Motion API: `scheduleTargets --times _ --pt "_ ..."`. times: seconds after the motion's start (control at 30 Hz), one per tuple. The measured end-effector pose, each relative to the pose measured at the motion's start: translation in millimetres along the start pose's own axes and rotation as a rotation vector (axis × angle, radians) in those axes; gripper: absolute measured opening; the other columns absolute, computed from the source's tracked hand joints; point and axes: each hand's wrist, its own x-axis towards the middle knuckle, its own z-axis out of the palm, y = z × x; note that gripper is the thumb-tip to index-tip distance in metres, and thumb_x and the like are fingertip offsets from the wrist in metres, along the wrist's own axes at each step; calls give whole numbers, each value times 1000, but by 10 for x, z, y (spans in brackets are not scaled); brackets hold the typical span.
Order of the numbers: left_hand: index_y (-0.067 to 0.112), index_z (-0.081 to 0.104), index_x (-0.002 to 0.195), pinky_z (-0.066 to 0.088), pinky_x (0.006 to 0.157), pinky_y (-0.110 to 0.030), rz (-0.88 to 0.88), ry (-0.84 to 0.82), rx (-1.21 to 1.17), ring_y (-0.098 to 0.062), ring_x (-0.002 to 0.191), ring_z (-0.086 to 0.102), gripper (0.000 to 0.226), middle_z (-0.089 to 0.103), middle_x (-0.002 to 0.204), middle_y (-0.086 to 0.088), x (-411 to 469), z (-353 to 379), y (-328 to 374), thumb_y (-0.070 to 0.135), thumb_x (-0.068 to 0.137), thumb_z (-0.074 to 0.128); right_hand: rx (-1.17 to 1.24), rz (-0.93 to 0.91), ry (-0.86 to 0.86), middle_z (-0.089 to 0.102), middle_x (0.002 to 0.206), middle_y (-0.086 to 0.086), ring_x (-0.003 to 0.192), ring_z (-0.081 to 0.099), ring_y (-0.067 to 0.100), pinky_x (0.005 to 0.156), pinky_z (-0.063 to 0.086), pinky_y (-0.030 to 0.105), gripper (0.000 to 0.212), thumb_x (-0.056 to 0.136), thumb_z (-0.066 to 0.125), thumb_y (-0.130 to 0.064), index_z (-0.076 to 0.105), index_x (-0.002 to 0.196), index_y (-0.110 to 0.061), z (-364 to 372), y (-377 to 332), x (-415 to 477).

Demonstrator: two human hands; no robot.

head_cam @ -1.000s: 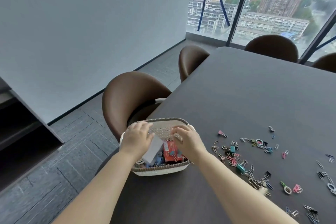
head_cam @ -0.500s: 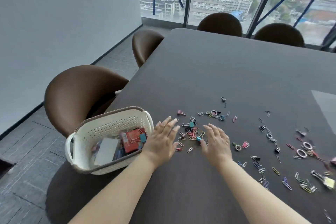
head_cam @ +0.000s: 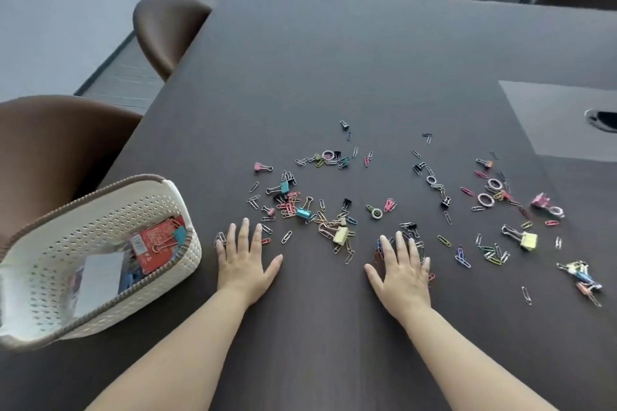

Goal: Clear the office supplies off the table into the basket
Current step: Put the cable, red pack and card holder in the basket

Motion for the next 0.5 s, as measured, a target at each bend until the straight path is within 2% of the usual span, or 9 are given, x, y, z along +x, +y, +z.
scheduleTargets --times 0.07,0.13,0.2,0.27,0.3,0.37,0.4,0.5 --pt "17 5 147 -2 114 -40 126 14 -29 -25 141 -6 92 -7 155 -6 -7 -19 57 68 70 1 3 -34 19 -4 157 1 144 -8 22 116 1 47 64 93 32 -52 7 147 -28 8 -60 56" --pt "15 11 147 3 115 -35 238 18 -99 -23 141 -1 94 0 155 -7 -8 -38 162 66 69 2 32 -66 24 -2 157 2 144 -7 22 116 0 44 63 94 34 -49 10 147 -26 1 -95 106" --pt "12 21 145 16 115 -40 306 56 -128 -21 140 2 88 11 154 -8 11 -31 250 64 74 11 67 -97 33 0 157 2 144 -5 22 117 0 42 62 94 37 -46 13 147 -24 -20 -92 140" --pt "8 34 140 29 108 -52 323 128 -100 -22 136 9 82 27 149 -13 56 -24 281 60 78 24 88 -116 47 1 157 2 144 -4 22 117 0 42 63 93 38 -46 14 147 -23 -55 -54 164" --pt "7 32 140 24 109 -55 304 149 -72 -21 137 6 84 25 150 -13 82 -9 274 62 77 25 86 -115 56 1 157 2 144 -4 22 117 0 43 64 92 36 -50 15 147 -23 -66 -21 173" --pt "11 9 147 0 111 -50 228 77 -18 -18 140 -13 99 1 155 -7 115 0 257 73 69 13 34 -80 61 -1 157 2 144 -6 24 115 0 46 74 85 22 -63 12 147 -24 -78 55 171" --pt "14 -2 147 -7 111 -48 202 15 7 -18 139 -21 105 -11 155 -4 134 -5 265 76 64 5 -6 -49 45 -4 157 1 144 -9 24 115 0 48 79 81 16 -67 8 147 -25 -71 94 158" --pt "16 -9 146 -9 112 -44 251 -45 38 -20 138 -24 107 -16 154 -4 217 -15 402 78 59 -1 -67 45 -24 -15 156 1 142 -16 26 113 -2 52 81 85 21 -70 -5 147 -25 -10 166 129"
